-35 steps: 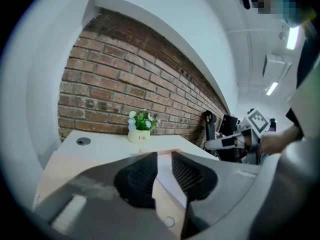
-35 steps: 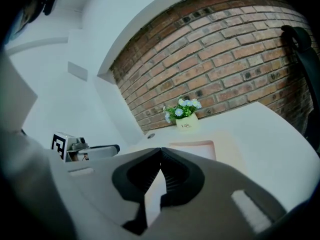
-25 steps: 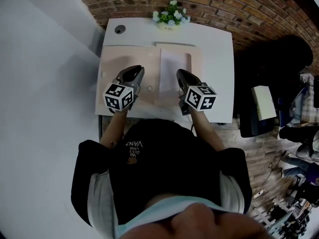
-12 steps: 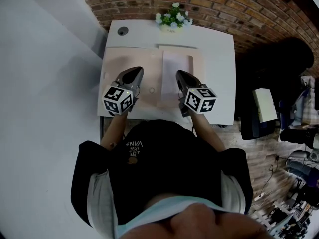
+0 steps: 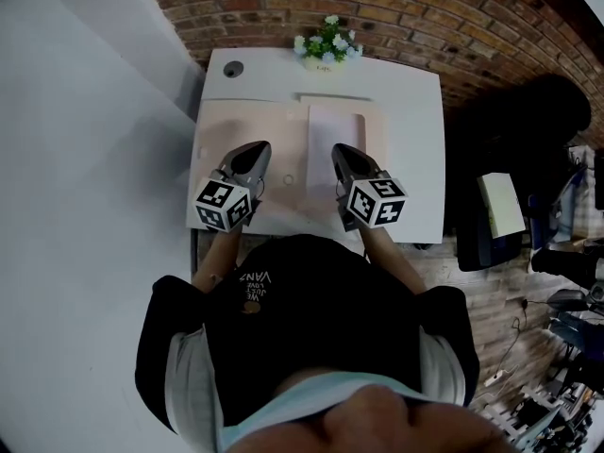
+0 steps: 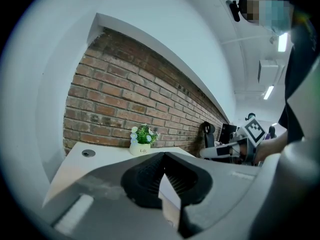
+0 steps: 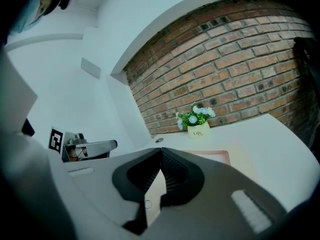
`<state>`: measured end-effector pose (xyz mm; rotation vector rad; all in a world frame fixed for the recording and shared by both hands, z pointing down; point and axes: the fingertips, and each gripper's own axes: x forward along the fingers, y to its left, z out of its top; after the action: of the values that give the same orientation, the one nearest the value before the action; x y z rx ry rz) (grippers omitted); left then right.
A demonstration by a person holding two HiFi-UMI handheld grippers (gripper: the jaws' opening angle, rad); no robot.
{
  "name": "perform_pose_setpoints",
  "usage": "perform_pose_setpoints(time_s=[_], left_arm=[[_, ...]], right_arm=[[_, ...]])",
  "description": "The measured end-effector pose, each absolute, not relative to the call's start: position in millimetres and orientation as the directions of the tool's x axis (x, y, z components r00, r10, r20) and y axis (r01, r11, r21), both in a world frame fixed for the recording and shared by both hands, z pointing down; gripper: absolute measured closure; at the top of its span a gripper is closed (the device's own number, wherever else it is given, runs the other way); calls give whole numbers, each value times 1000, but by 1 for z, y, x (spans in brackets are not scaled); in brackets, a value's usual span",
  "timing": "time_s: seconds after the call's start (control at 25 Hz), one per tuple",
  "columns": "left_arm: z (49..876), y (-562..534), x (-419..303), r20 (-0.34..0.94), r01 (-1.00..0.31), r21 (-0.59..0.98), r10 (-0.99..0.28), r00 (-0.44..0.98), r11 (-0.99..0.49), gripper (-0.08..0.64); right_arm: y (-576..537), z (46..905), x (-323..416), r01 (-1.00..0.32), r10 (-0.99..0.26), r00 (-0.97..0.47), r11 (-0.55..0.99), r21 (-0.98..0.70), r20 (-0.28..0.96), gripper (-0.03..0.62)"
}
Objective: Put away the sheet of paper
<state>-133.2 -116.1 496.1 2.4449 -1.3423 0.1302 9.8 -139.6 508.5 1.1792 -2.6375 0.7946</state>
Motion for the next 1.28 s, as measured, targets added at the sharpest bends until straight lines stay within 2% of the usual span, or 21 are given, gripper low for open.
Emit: perform_pose_setpoints(time_s=[0.48,1.28], left_arm=[[478,-108,-136,194,-832,248,-816,545,-497,558],[480,-104,-135,180,-827,265,-817,548,-497,558]], right_arm=[[-128,504,11,-731,-666,-676,555,-396,315,595],[-125,507,15,-744,-675,-663,549,-382,322,595]])
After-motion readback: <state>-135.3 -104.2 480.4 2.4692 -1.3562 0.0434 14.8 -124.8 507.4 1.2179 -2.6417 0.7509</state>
